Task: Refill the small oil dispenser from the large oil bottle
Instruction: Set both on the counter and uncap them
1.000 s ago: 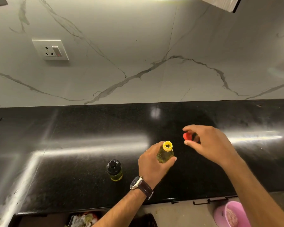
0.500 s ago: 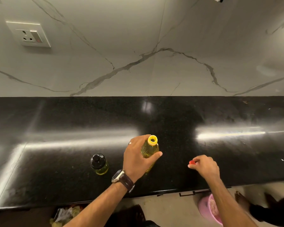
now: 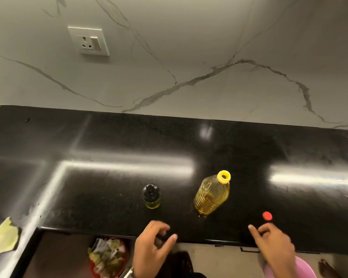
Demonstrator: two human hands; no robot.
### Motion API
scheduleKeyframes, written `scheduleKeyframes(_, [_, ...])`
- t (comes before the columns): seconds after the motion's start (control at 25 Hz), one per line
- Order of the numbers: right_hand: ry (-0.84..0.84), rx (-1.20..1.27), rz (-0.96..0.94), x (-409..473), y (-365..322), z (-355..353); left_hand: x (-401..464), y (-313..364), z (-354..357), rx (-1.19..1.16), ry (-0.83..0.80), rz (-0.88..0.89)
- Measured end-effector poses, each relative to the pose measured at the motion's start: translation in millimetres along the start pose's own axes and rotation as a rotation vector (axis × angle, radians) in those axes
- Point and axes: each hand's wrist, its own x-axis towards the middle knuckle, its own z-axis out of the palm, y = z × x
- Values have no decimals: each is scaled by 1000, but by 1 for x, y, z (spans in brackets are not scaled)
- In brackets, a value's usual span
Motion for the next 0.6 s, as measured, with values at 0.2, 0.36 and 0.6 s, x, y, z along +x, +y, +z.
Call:
scheduleKeyframes(0.2, [-272, 76, -355, -98, -74, 39, -17, -55, -14, 75, 59, -327])
scheduleKeyframes(0.36, [-210, 57, -805, -117, -154, 55, 25, -53, -14, 55, 143, -330])
scheduleKeyframes(0.6, [54, 156, -930, -107, -260, 46, 88, -35, -16, -21, 161, -295])
